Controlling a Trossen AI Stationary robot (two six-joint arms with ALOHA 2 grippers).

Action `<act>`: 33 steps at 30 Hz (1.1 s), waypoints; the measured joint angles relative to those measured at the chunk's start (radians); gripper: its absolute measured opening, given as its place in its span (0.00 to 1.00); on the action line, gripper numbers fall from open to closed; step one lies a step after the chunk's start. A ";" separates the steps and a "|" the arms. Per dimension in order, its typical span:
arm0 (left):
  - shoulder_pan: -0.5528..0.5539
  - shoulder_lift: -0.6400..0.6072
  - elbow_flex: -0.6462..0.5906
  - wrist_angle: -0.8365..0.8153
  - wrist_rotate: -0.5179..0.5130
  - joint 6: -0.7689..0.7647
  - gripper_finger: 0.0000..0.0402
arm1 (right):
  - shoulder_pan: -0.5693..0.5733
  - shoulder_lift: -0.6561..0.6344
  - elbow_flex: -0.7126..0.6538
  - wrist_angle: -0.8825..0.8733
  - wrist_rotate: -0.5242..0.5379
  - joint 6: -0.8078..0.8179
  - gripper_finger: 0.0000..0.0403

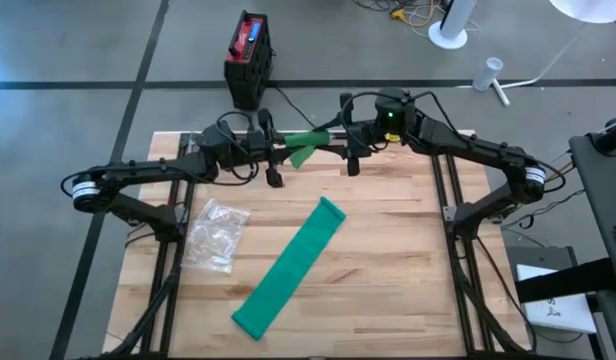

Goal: Roll bandage
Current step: Roll the green bandage

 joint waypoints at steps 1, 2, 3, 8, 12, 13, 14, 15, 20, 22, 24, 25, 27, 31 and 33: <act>-0.001 0.000 0.000 0.005 0.001 0.000 0.11 | 0.001 0.000 0.000 -0.004 0.000 0.000 0.45; -0.002 0.000 0.000 0.007 0.000 0.000 0.11 | 0.000 0.000 0.000 -0.008 0.003 0.000 0.46; -0.002 0.000 0.000 0.007 -0.002 0.000 0.11 | 0.000 0.001 0.000 -0.010 0.003 -0.001 0.46; -0.002 0.000 0.000 0.010 -0.006 -0.007 0.11 | 0.000 0.001 -0.001 -0.010 0.003 0.000 0.43; -0.002 0.000 0.000 0.011 -0.018 -0.013 0.11 | 0.006 0.001 -0.001 -0.008 0.007 0.010 0.37; -0.002 0.000 0.000 0.011 -0.023 -0.018 0.11 | 0.008 0.001 -0.001 -0.006 0.007 0.017 0.35; -0.002 0.000 0.000 0.011 -0.023 -0.021 0.11 | 0.009 0.001 -0.001 -0.005 0.007 0.028 0.32; -0.002 0.000 0.000 0.012 -0.023 -0.023 0.11 | 0.011 0.001 -0.001 -0.003 0.008 0.032 0.29; -0.002 0.003 0.000 0.012 -0.029 -0.025 0.12 | 0.017 0.001 -0.001 0.009 0.014 0.084 0.09; -0.003 0.000 0.002 -0.010 -0.039 -0.011 0.15 | 0.019 0.000 0.008 -0.004 0.014 0.123 0.09; -0.004 -0.016 0.005 -0.051 -0.057 0.018 0.20 | 0.020 -0.006 0.015 -0.013 0.016 0.170 0.09; -0.006 -0.022 0.005 -0.071 -0.067 0.037 0.22 | 0.021 -0.010 0.016 -0.018 0.015 0.186 0.09; -0.008 -0.032 0.002 -0.123 -0.086 0.061 0.29 | 0.022 -0.023 0.018 -0.013 -0.004 0.212 0.09; -0.007 -0.038 0.000 -0.211 -0.113 0.073 0.43 | 0.022 -0.044 0.033 0.012 -0.015 0.258 0.09; -0.010 -0.041 0.000 -0.222 -0.173 0.080 0.49 | 0.022 -0.036 0.034 -0.007 -0.014 0.285 0.09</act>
